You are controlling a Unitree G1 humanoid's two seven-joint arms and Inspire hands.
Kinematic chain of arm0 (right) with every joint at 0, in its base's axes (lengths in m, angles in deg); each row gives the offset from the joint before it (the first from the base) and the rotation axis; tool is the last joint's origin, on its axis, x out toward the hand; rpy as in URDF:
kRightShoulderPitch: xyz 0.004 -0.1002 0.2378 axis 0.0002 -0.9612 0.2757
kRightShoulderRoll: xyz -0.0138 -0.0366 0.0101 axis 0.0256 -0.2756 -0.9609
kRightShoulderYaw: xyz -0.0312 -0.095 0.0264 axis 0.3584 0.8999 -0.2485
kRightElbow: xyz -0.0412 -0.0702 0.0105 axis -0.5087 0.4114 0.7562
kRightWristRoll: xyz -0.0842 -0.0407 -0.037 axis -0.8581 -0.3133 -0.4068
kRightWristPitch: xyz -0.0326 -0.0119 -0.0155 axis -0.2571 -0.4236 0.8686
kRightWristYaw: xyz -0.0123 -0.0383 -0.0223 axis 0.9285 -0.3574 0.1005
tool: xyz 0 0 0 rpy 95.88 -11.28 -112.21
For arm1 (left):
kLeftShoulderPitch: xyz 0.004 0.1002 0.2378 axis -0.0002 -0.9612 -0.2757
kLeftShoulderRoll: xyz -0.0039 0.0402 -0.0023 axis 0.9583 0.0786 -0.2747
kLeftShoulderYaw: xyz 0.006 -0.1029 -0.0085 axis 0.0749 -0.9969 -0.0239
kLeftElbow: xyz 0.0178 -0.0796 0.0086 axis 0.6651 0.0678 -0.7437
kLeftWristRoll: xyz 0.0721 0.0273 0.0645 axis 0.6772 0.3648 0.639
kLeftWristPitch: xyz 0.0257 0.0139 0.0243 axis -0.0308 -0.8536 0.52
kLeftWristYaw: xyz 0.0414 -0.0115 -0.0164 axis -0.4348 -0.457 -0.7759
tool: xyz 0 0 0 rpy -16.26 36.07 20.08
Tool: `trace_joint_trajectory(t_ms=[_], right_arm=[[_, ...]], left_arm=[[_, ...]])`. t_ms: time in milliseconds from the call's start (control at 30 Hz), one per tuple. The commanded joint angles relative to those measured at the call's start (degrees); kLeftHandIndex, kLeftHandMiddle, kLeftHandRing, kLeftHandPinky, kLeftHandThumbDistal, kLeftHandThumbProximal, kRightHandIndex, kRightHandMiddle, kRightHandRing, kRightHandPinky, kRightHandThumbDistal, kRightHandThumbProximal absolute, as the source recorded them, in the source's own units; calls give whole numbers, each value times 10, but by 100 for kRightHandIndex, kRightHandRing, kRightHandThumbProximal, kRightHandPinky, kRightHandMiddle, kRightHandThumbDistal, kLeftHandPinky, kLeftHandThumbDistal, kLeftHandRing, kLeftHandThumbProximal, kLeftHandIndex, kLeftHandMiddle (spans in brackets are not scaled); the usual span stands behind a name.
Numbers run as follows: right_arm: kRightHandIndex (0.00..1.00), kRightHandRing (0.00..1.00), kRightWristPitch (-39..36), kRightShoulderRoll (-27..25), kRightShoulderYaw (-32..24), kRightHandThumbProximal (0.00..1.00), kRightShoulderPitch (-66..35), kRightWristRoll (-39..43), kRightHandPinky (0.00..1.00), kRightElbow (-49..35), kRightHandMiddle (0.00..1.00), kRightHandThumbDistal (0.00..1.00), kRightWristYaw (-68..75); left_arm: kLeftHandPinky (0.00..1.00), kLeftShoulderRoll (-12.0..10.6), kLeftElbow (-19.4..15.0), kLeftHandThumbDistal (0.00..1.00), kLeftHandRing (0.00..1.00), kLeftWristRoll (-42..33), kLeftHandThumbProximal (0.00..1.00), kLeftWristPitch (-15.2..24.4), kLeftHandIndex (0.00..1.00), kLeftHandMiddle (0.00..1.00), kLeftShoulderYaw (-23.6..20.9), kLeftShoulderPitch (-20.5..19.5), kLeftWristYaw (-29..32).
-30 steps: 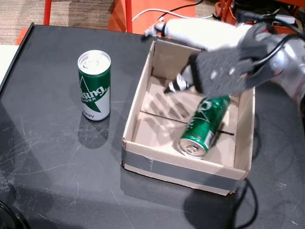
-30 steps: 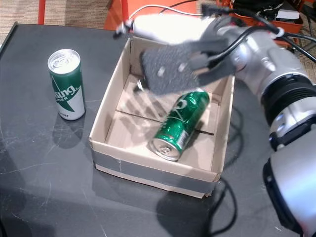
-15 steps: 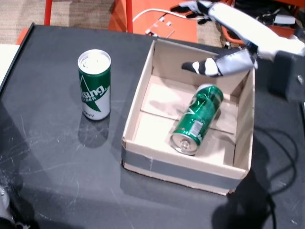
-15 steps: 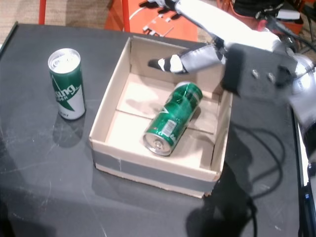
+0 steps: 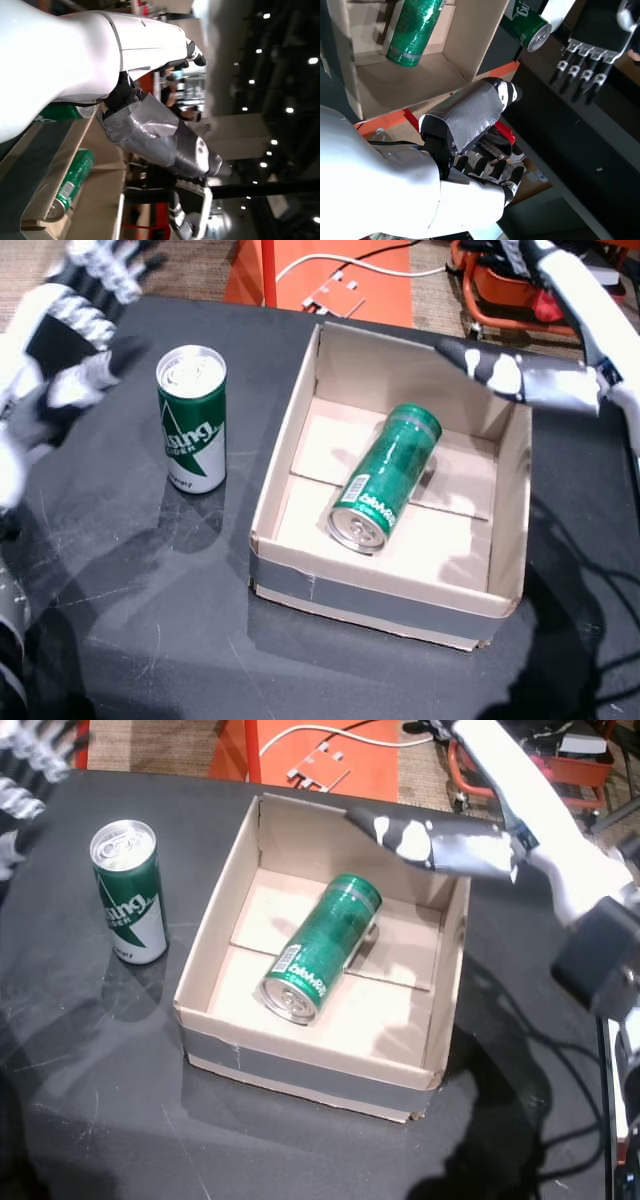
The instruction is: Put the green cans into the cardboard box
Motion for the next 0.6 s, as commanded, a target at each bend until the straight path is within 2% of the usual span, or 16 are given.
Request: trace_joint_trajectory(t_ms=[0, 167, 433, 567], right_arm=[[83, 85, -2, 0, -9, 63, -12, 13, 89, -4, 85, 92, 0], [83, 85, 9, 3, -12, 64, -16, 14, 89, 6, 85, 94, -1], [85, 85, 12, 7, -20, 62, -22, 26, 89, 14, 86, 96, -18], [87, 85, 12, 6, -26, 62, -26, 39, 89, 16, 86, 95, -37]], left_arm=[[100, -2, 12, 100, 100, 17, 39, 6, 100, 100, 10, 1, -14], [100, -9, 15, 99, 100, 36, 42, 4, 100, 100, 24, 1, -37], [100, -25, 19, 100, 100, 50, 37, 6, 100, 100, 42, 7, -64], [100, -30, 20, 100, 100, 52, 39, 2, 100, 100, 49, 7, -77]])
